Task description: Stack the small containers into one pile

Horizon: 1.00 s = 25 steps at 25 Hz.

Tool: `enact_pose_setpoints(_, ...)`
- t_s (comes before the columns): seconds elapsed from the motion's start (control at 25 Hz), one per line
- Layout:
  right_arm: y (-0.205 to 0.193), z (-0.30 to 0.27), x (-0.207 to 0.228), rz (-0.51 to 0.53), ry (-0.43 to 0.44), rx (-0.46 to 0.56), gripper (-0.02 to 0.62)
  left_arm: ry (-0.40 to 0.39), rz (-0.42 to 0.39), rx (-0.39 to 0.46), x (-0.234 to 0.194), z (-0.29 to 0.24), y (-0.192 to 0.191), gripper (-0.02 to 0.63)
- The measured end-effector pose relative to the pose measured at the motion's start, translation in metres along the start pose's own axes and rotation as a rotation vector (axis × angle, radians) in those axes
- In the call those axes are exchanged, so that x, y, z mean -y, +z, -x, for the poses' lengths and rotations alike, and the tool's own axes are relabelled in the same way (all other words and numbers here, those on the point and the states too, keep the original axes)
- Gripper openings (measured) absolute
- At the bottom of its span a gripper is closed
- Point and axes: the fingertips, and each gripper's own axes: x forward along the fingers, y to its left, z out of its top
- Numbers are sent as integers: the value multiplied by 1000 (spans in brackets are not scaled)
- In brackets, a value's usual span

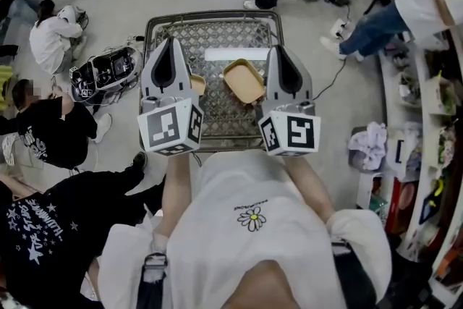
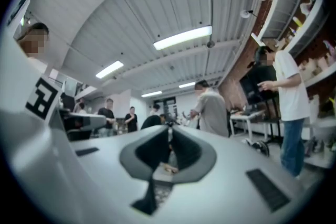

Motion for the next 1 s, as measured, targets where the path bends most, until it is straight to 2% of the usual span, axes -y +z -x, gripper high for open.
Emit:
enact_pose_setpoints(0.08,-2,-6,-11,-25,35,-20,44,8,-11,-19,-8,2,-4,26)
enact_pose_setpoints(0.16,-12,-15,-28,-86,107,-90,44,3,-31,-75,-19,2,-13,28)
enact_pose_setpoints(0.32,-55,-44,-62,-312,223,-346,44,14,-55,-230,-62,-10,-43,33)
enact_pose_setpoints(0.36,-68,-50,-70,-380,242,-411,44,9,-56,-289,-74,-14,-56,52)
enact_pose_setpoints(0.4,-81,-56,-78,-441,264,-470,44,-7,-56,-362,-84,-18,-72,99)
enact_pose_setpoints(0.48,-107,-62,-96,-532,306,-575,50,-62,-46,-542,-102,-23,-115,130)
enact_pose_setpoints(0.56,-135,-63,-113,-605,327,-674,108,-109,-26,-709,-118,-23,-162,142)
enact_pose_setpoints(0.64,-166,-62,-128,-686,327,-770,149,-130,-12,-838,-134,-20,-205,141)
enact_pose_setpoints(0.76,-218,-58,-142,-759,278,-908,153,-135,-6,-996,-153,-8,-262,142)
enact_pose_setpoints(0.88,-272,-48,-143,-750,192,-1032,153,-150,2,-1114,-161,4,-309,141)
enact_pose_setpoints(1.0,-320,-35,-140,-714,104,-1134,153,-163,16,-1175,-164,11,-341,142)
